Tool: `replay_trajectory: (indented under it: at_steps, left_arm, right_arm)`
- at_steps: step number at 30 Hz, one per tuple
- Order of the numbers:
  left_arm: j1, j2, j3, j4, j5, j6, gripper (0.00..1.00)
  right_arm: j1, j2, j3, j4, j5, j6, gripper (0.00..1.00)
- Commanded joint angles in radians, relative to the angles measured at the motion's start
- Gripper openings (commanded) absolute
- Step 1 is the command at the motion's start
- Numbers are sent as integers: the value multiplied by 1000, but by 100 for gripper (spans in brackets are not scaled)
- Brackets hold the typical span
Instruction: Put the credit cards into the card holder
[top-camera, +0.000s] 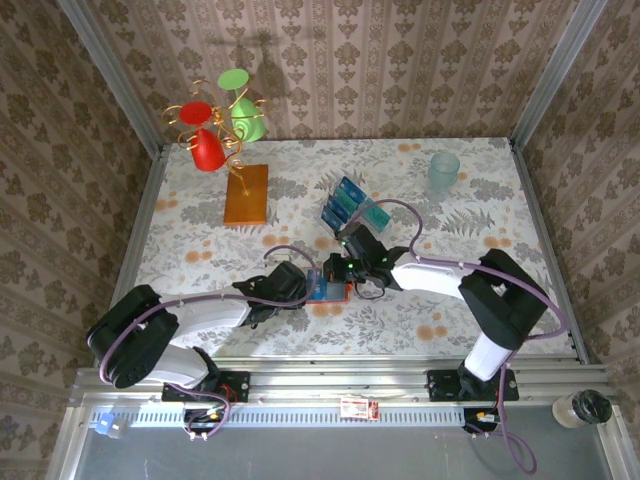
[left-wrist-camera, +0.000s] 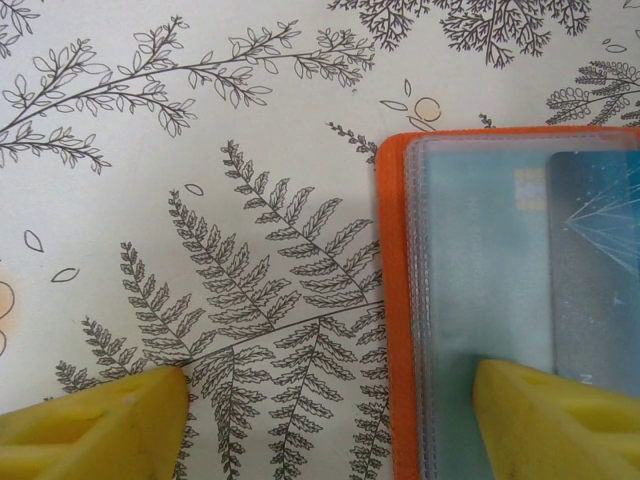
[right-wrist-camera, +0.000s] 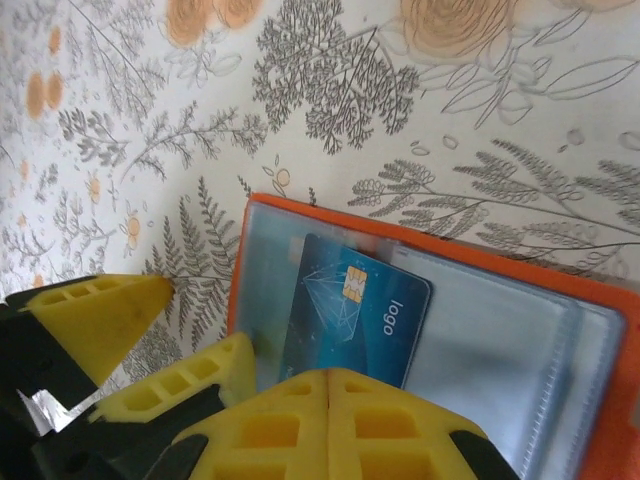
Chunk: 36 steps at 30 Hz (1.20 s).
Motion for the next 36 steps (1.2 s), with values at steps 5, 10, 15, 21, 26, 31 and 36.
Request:
replay_trajectory:
  at_steps: [5,10,15,21,26,31,36]
  left_arm:
    - [-1,-45,-24,-27,-10,-3,76]
    - [-1,-65,-15,-37,-9,-1,76]
    - [5,-102,6,-63,-12,11,77]
    - [71,-131,13,-80,12,30,77]
    - [131,-138,5,-126,23,31,77]
    - [152,-139,-15,-160,5,5,76]
    - [155,-120,-25,-164,-4,-10,76]
  right_arm:
    - [18,108,58,-57,-46,-28,0]
    - [24,155,88,-75,-55,-24,0]
    - [40,190,125,-83,-63,-20,0]
    - [44,212,155,-87,-75,-14,0]
    - [44,200,163,-98,-73,-19,0]
    - [43,188,165,-107,-68,-26,0]
    - [44,187,162,-101,-71,-25,0]
